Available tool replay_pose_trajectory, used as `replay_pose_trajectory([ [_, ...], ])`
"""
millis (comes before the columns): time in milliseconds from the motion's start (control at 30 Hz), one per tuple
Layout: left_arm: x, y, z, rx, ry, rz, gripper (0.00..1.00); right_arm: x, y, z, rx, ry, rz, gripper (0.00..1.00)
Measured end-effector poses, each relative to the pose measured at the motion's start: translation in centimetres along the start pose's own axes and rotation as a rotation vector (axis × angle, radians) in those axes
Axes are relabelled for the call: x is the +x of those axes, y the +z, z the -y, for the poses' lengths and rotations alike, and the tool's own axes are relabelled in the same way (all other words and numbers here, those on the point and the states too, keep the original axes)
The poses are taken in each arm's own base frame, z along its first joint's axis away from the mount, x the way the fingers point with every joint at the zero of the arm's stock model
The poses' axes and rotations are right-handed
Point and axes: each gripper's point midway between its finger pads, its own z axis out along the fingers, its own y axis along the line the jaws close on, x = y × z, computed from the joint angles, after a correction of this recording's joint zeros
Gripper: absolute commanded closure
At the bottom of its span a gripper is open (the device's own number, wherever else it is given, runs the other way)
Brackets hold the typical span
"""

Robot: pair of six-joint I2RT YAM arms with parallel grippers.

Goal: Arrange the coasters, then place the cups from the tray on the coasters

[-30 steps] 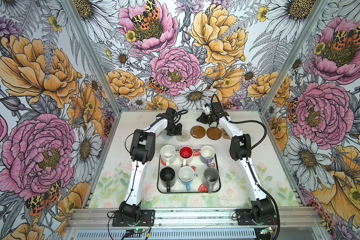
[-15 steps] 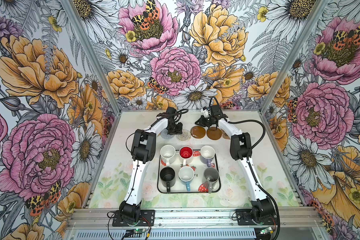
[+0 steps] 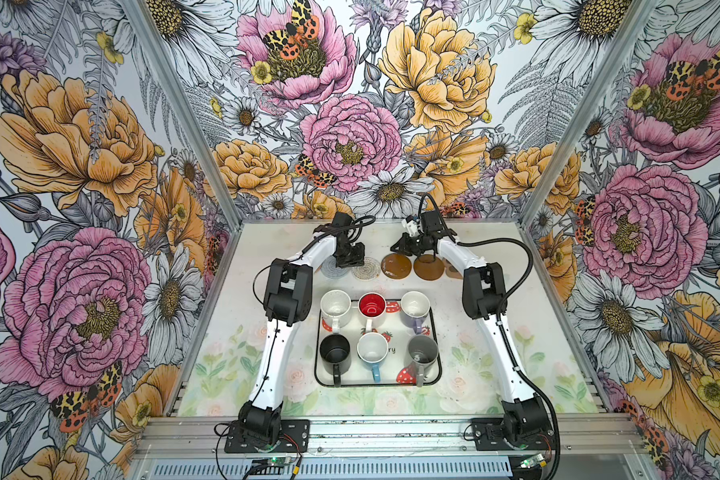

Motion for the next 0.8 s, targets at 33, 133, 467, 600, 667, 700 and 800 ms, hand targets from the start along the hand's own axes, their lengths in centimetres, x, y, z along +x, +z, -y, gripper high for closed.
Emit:
replay_pose_trajectory([
  [33,-0.1,0.0,0.0,-0.002,0.0,0.003,0.97,0.0,0.0,0.0,0.0,0.0,0.0,1.0],
  [133,-0.6,0.1,0.0,-0.004,-0.003,0.014,0.97,-0.1,-0.1,0.1,0.001,-0.001,0.002,1.0],
  [467,-1.0,-0.1,-0.3,-0.02,-0.009,0.028,0.96,-0.1,-0.3,0.2,-0.004,0.005,0.0,1.0],
  [600,-1.1,-0.1,-0.5,-0.033,-0.017,0.035,0.95,0.0,-0.5,0.0,-0.002,0.026,-0.011,1.0],
  [667,-1.2,-0.1,-0.6,-0.037,-0.022,0.037,0.94,-0.2,-0.8,0.0,0.001,0.042,-0.012,0.99],
  [700,-1.2,-0.1,-0.6,-0.04,-0.023,0.04,0.94,-0.4,-1.0,-0.2,0.0,0.044,-0.007,0.98],
  [800,-1.3,-0.2,-0.6,-0.045,-0.029,0.044,0.93,-1.2,-1.5,-1.0,-0.011,0.039,0.007,0.97],
])
